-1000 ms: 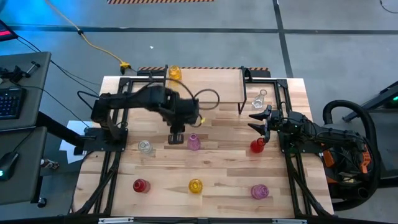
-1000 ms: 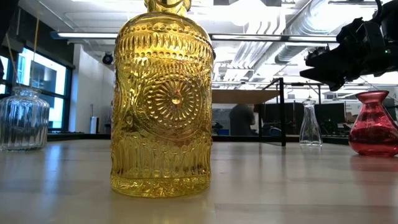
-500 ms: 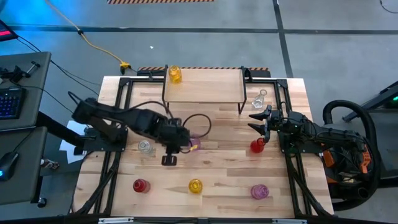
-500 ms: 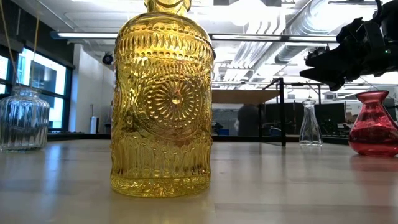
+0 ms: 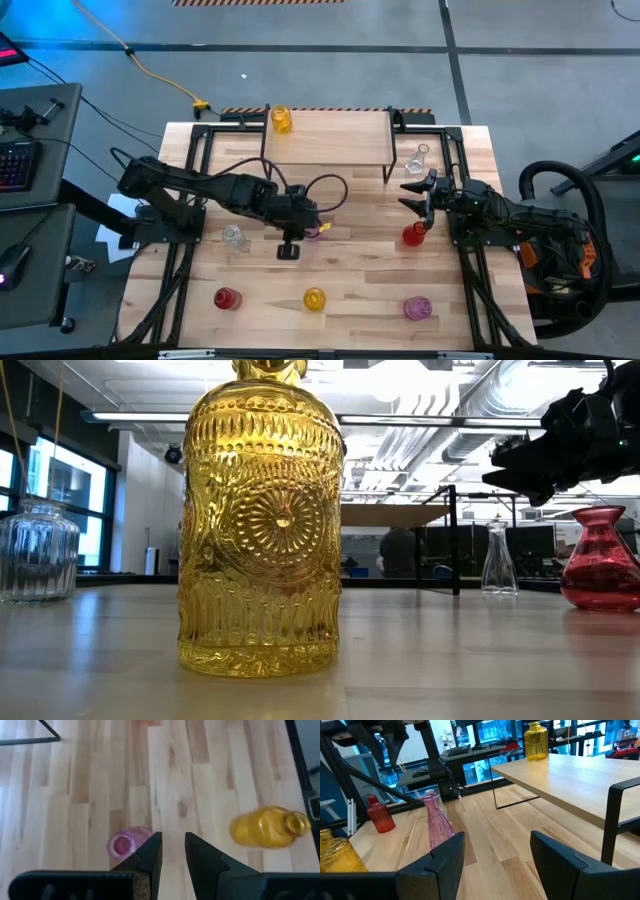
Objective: Sort vases onto shelf
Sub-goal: Put the top purple vase on the shelf
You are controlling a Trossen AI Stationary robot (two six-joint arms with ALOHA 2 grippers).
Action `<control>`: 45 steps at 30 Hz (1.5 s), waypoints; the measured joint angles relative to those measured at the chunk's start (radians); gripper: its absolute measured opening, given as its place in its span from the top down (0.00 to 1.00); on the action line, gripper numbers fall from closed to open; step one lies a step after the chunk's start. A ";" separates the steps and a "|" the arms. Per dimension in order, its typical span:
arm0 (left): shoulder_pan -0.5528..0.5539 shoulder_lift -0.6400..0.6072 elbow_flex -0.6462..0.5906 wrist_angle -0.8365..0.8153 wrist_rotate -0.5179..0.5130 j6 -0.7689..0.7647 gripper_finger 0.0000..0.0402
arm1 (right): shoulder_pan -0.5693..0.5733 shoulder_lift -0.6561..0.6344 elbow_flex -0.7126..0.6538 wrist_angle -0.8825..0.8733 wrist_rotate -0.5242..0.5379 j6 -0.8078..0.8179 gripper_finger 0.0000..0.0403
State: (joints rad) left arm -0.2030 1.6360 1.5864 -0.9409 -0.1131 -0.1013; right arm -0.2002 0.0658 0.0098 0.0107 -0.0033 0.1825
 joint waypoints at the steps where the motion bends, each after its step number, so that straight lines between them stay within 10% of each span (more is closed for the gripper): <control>1: 0.006 0.001 0.000 -0.001 0.000 0.000 0.81 | 0.000 0.000 0.000 0.000 0.000 0.000 0.48; 45: 0.097 0.162 0.001 -0.085 0.025 0.056 0.81 | 0.000 0.019 0.000 0.000 0.000 0.000 0.48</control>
State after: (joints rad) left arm -0.1061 1.7983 1.5874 -1.0258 -0.0879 -0.0457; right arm -0.2001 0.0849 0.0098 0.0109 -0.0032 0.1825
